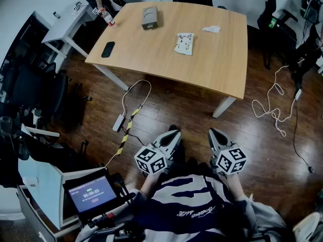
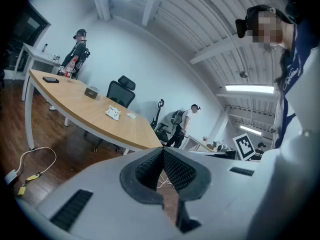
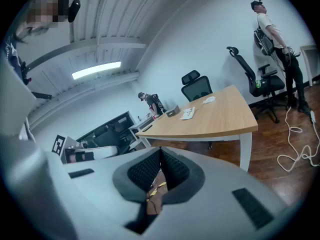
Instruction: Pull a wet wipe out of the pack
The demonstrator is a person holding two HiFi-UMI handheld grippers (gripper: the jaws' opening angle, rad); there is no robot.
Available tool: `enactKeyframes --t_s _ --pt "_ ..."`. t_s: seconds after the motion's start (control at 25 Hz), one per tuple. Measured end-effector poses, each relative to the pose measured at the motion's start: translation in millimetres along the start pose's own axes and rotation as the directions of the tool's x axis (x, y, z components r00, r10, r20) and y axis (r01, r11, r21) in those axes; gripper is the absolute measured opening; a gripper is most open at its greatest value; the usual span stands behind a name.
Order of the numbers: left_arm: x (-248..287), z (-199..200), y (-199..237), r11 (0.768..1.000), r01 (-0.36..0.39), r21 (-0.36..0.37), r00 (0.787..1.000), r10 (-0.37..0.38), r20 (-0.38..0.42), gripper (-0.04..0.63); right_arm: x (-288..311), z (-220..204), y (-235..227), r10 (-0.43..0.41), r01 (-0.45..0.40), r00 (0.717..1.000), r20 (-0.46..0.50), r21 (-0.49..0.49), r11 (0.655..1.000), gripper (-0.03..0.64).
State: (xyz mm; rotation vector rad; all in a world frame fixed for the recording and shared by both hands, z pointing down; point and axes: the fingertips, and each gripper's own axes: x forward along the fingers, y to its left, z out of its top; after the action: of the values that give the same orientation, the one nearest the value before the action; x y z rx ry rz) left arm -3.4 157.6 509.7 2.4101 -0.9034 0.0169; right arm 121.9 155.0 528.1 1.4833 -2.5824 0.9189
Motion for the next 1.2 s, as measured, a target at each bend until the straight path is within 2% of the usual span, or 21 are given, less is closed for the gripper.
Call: enactKeyframes --t_s 0.16,0.4,0.64,0.76,0.96,1.2 --pt "2.2 1.5 16.6 1.000 0.019 -0.003 1.000 -0.019 -0.003 0.003 12.9 -2.0 -3.3 -0.025 0.025 1.000 0.003 0.000 1.000 -0.011" --pt "23.6 67.0 100.0 0.999 0.027 0.021 1.000 -0.027 0.001 0.003 98.2 36.3 -4.0 -0.051 0.051 0.999 0.006 0.002 0.999 -0.011" --pt "19.1 137.0 181.3 0.999 0.018 0.047 0.999 -0.020 0.040 0.003 182.7 67.3 22.9 -0.048 0.048 0.999 0.016 -0.007 0.999 -0.011" --pt "16.5 159.6 217.5 0.999 0.021 0.050 0.999 -0.023 0.045 0.003 218.9 80.5 35.1 -0.055 0.056 0.998 0.023 -0.032 0.998 -0.011" --pt "28.4 176.2 263.9 1.000 0.022 0.019 0.999 -0.023 0.044 0.003 249.1 83.7 32.0 -0.101 0.101 0.995 0.006 -0.029 0.994 -0.011" --pt "62.1 171.2 272.6 0.995 0.096 -0.032 0.995 -0.096 0.006 0.003 248.1 93.0 0.7 -0.211 0.211 0.977 -0.002 -0.006 0.977 -0.011"
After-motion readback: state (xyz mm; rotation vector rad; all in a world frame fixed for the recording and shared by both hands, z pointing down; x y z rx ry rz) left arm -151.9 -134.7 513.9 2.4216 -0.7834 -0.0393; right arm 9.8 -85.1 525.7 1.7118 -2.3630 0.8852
